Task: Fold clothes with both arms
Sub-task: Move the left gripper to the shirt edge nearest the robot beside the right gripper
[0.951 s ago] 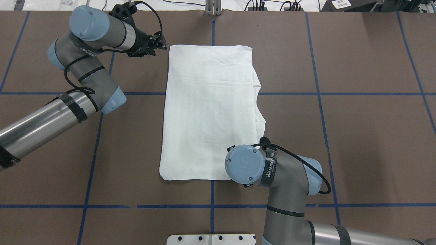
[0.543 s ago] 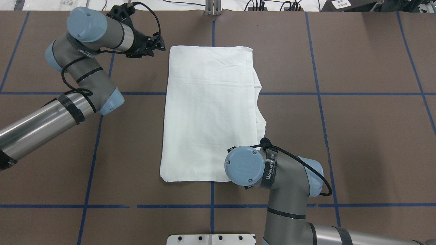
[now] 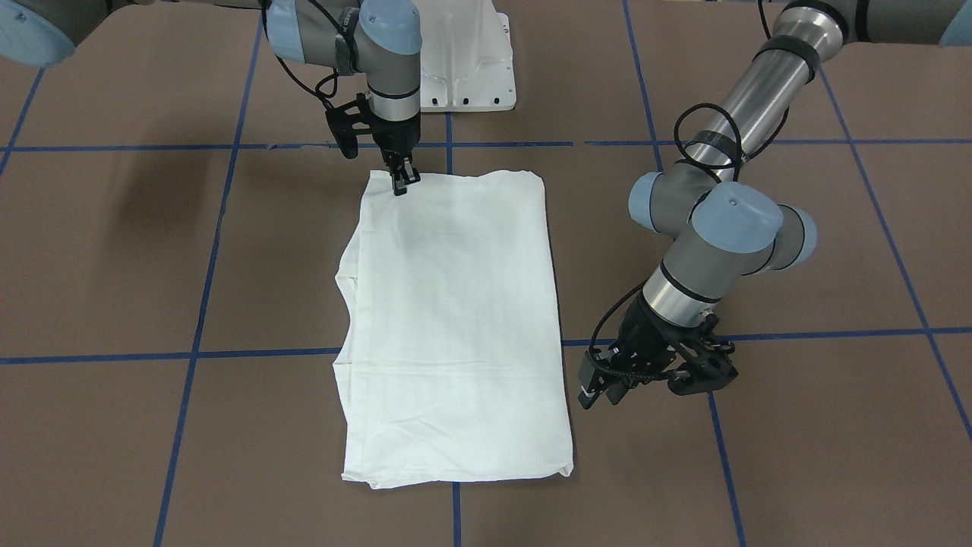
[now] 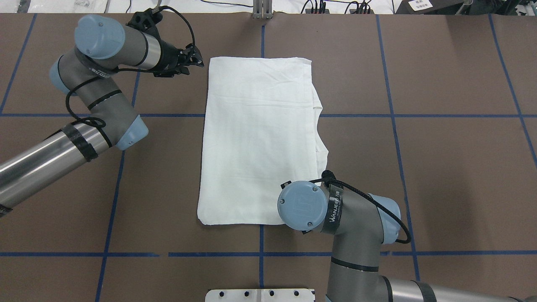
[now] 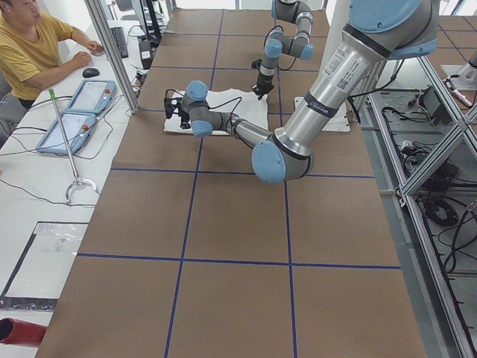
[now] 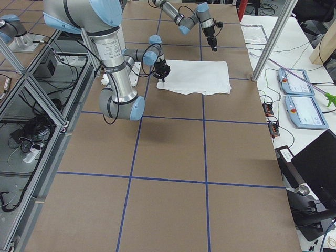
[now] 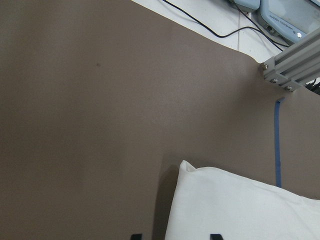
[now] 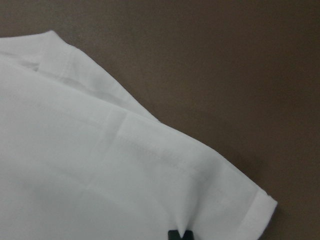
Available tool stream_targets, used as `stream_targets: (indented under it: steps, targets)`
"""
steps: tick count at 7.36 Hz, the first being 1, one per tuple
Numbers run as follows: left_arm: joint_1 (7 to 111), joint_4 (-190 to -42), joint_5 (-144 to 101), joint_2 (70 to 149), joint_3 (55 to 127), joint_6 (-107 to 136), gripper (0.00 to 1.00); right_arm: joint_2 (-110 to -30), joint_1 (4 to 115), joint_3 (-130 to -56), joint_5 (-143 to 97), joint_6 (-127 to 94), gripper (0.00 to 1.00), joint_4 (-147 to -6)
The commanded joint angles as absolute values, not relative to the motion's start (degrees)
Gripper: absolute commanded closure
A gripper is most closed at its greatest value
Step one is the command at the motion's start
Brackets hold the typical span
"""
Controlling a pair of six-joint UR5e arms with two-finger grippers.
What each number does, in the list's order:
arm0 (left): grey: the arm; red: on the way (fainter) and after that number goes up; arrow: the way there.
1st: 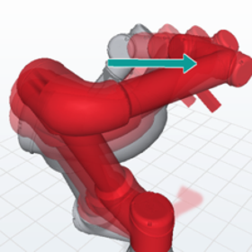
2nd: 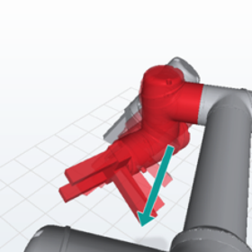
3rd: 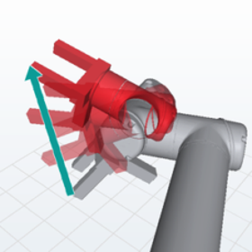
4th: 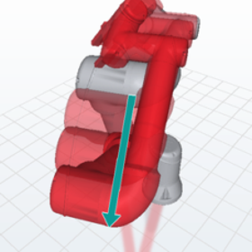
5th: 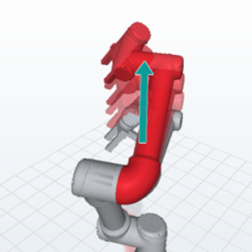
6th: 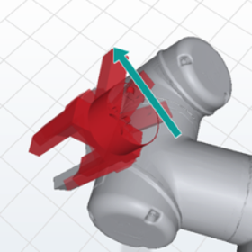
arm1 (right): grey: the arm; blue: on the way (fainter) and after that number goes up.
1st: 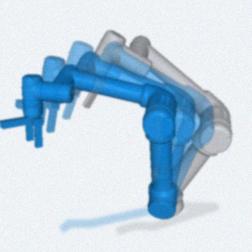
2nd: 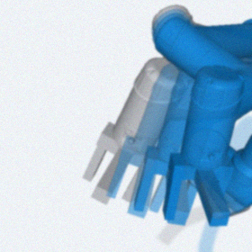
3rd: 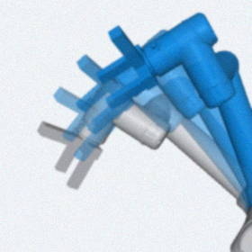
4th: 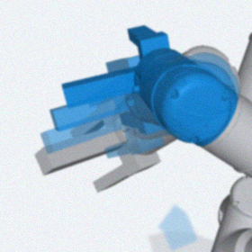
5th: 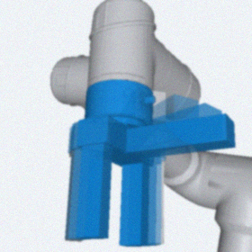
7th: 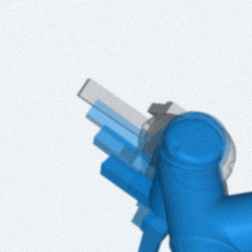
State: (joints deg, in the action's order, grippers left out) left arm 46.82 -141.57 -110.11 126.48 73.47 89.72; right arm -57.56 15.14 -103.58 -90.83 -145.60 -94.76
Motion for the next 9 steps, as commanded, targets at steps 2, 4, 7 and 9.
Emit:
stream_targets:
  steps: [2,4,7,9]
  targets:
    - [37.6,-139.4,-106.7,114.0,93.1,104.0,0.34,-59.1,11.6,-108.4,-87.5,-147.5,1.0,-98.1]
    - [28.8,-124.9,-99.8,110.5,104.1,109.0,0.32,-60.0,11.6,-109.3,-87.5,-147.5,1.0,-98.1]
    - [17.7,-113.2,-94.5,110.2,106.8,115.2,0.32,-61.2,11.5,-110.8,-87.6,-147.5,1.0,-98.1]
    - [15.8,-111.2,-94.4,110.3,107.0,117.0,0.32,-61.1,11.5,-110.8,-87.8,-147.4,1.0,-98.2]
